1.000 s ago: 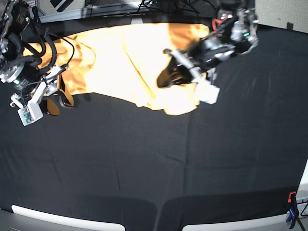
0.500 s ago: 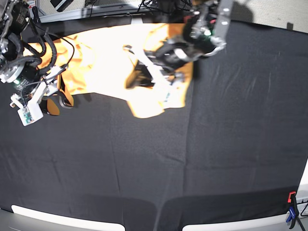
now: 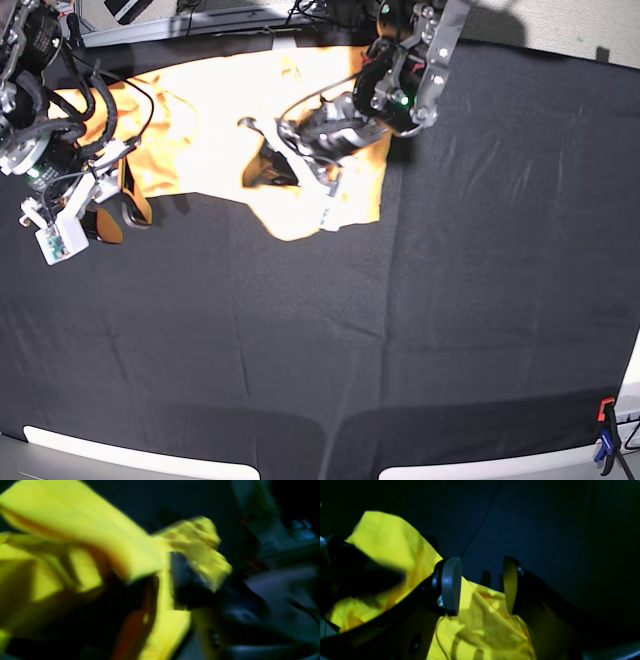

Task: Layout the t-shirt on the table in an organized manner, then fold the t-shirt properly
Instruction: 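Grasp the shirt's other end with the left gripper and fold it toward the right gripper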

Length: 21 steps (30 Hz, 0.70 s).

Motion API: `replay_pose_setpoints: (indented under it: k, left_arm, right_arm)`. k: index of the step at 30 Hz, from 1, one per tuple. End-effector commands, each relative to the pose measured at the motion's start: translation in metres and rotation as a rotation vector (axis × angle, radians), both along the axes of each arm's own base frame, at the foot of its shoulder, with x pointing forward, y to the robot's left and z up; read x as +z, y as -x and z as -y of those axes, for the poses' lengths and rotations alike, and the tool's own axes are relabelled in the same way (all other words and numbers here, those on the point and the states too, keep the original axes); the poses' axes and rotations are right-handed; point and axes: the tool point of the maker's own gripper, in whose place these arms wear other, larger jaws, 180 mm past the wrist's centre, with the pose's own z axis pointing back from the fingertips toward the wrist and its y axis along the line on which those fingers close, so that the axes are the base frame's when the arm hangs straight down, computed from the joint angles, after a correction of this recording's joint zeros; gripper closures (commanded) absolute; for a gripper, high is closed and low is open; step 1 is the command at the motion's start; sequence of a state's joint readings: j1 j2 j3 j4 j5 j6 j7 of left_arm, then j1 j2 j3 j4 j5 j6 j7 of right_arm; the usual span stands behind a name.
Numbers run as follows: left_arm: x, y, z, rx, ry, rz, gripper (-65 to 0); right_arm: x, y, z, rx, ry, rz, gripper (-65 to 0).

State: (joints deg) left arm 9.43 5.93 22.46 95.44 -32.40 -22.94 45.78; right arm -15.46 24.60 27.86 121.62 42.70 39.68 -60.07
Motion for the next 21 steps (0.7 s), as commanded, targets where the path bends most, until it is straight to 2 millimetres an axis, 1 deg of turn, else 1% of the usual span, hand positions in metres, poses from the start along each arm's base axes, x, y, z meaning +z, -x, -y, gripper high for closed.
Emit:
replay_pose_setpoints:
  k: [1, 2, 4, 6, 8, 10, 13, 15, 16, 19, 21]
  left_arm:
    - [0.027, -0.001, 0.014, -0.043, 0.081, 0.042, -29.3]
    - [0.033, 0.004, 0.021, -0.097, 0.092, 0.043, -33.0]
    - [0.044, 0.014, 0.031, -0.190, 0.113, 0.060, -33.7]
    - [0.049, 0.012, 0.033, -0.211, 0.109, 0.087, -33.7]
    - [0.052, 0.008, 0.033, -0.212, 0.107, 0.102, -33.7]
    - [0.054, 0.005, 0.033, -0.211, 0.104, 0.114, -33.7]
    - [0.053, -0.004, 0.029, -0.199, 0.075, 0.137, -33.7]
    - [0.052, -0.014, 0.022, -0.171, 0.054, 0.149, -33.7]
    - [0.052, -0.021, 0.017, -0.155, 0.048, 0.150, -33.7]
    - [0.049, -0.043, -0.004, -0.081, 0.030, 0.143, -33.7]
    - [0.044, -0.057, -0.023, -0.019, 0.015, 0.136, -33.7]
  right_arm:
    - [0.013, -0.004, -0.002, 0.018, 0.002, 0.047, -26.5]
    - [0.013, -0.004, -0.001, 0.018, 0.004, 0.045, -26.5]
    - [0.015, -0.006, 0.000, 0.014, 0.010, 0.049, -26.5]
    - [0.020, -0.010, 0.005, 0.001, 0.014, 0.067, -26.5]
    - [0.027, -0.013, 0.015, -0.027, 0.024, 0.089, -26.5]
    - [0.032, -0.013, 0.032, -0.067, 0.045, 0.100, -26.5]
    - [0.036, -0.015, 0.071, -0.171, 0.066, 0.090, -26.5]
    - [0.028, -0.012, 0.099, -0.227, 0.060, 0.037, -26.4]
    - [0.021, -0.009, 0.109, -0.240, 0.033, -0.010, -26.4]
    - [0.003, -0.002, 0.131, -0.262, -0.063, -0.114, -26.4]
    - [-0.008, 0.003, 0.147, -0.282, -0.078, -0.163, -26.4]
